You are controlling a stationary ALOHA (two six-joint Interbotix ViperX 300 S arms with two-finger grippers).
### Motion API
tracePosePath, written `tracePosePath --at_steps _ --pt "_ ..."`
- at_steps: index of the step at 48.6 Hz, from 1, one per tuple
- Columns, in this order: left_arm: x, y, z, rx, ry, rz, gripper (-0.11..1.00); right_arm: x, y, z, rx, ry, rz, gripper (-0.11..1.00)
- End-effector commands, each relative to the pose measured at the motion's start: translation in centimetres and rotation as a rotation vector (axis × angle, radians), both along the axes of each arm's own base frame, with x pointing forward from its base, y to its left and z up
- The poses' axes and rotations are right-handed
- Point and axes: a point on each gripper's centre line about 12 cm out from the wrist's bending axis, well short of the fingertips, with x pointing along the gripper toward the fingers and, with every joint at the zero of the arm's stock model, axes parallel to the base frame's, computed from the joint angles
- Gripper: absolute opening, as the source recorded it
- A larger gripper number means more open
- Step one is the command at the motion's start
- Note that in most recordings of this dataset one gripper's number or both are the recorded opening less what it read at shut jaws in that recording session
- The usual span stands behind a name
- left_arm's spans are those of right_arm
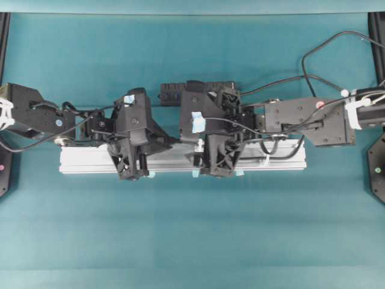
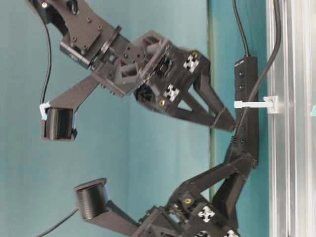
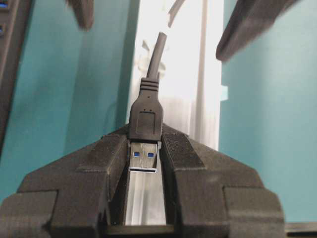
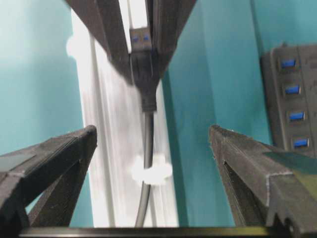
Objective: Pass the USB cable through three rings with both arms.
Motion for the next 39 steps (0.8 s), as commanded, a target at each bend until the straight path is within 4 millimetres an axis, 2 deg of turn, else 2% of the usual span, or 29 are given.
tracePosePath --at_steps 1,9,31,39 --pt "0.2 0.0 1.3 0.006 -0.038 -0.004 0.19 0.5 0.0 0.4 0.001 -0.02 -0.001 0.87" --pt "0.2 0.0 1.5 0.009 -0.045 -0.004 0.19 0.7 0.0 -0.6 0.006 -0.016 0.0 0.87" --pt "0.3 -0.1 1.7 0.036 -0.046 -0.025 0.19 1.7 -0.9 -1.8 0.008 -0.045 -0.009 0.85" --pt "0.3 -0.1 1.7 0.036 -0.046 -0.025 0.19 1.8 -1.1 -1.7 0.008 -0.054 -0.014 0.75"
